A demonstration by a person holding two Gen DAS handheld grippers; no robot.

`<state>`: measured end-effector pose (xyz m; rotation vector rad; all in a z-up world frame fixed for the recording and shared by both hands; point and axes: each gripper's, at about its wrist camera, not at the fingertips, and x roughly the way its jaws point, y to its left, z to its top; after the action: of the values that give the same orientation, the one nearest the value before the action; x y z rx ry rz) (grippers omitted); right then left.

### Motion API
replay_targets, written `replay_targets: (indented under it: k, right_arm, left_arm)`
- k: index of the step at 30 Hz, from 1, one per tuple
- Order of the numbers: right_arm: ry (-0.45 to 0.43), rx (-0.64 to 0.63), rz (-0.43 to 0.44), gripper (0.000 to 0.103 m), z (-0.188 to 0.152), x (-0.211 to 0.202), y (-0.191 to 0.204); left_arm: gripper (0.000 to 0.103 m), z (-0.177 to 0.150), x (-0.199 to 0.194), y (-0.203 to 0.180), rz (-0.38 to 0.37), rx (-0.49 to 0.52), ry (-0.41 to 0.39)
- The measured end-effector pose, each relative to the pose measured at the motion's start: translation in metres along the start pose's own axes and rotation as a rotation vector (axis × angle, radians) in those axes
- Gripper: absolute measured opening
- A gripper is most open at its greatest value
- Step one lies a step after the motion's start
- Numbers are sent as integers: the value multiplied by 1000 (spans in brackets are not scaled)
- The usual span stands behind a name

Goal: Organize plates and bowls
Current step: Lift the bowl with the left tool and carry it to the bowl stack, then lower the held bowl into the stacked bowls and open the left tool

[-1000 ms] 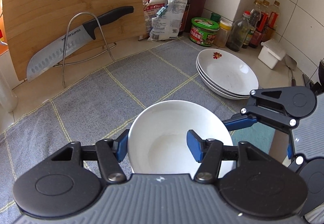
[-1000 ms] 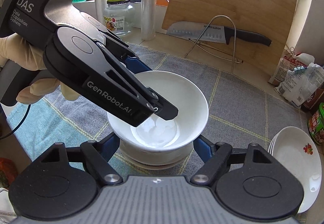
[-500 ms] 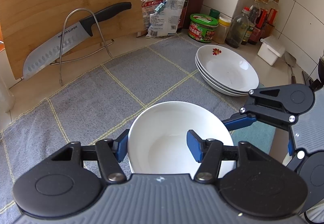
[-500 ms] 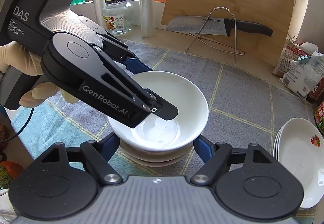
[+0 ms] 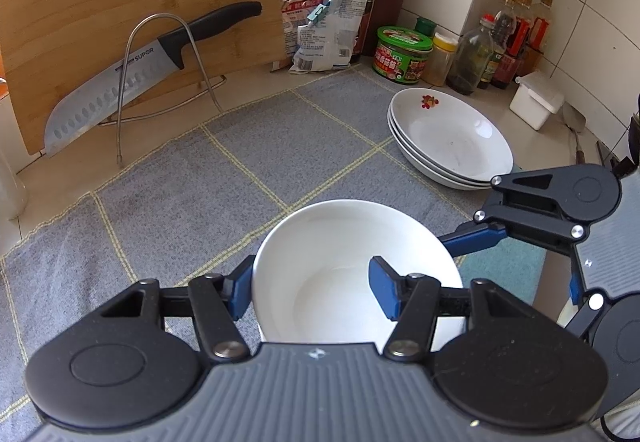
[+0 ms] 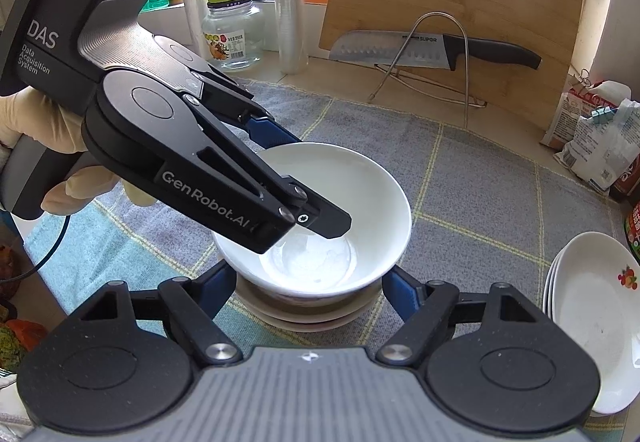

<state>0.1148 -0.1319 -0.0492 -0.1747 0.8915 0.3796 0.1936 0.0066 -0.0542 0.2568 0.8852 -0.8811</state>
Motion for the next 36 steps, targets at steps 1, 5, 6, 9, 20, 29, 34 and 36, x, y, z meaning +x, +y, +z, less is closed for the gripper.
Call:
replay_targets:
  k: [1,5,6,9,20,29,34,36]
  right_arm:
    - [0,0,1,84,0,0,0]
    - [-2,-2,3,84,-1,0,0]
    - [-3,-2,4,85,-1,0,0]
    - [-10,0,5,94,-1,0,0]
    - [-52,23,1,103,-9,-16,-2]
    - [-11,91,-16,103,-28,-12,-18]
    - [0,105,-16,103,-32,-9,-23]
    - [4,104,-11,103,-32,-8,-23]
  left_arm:
    - [58,0,0,0,0,-1,0]
    - [58,0,1,1,-1,-6,1]
    - [58,-1,2,1,-2,-7,2]
    - [60,-1,2,1,0,-2,-5]
    - [71,-14,-24,-5,31,-40,-95]
    - [72,-47,-33,-14,76,-117,-165]
    - [72,-57,-31,-14,80,-165,-168]
    - [72,-58,-31,-14,85,-168,-168]
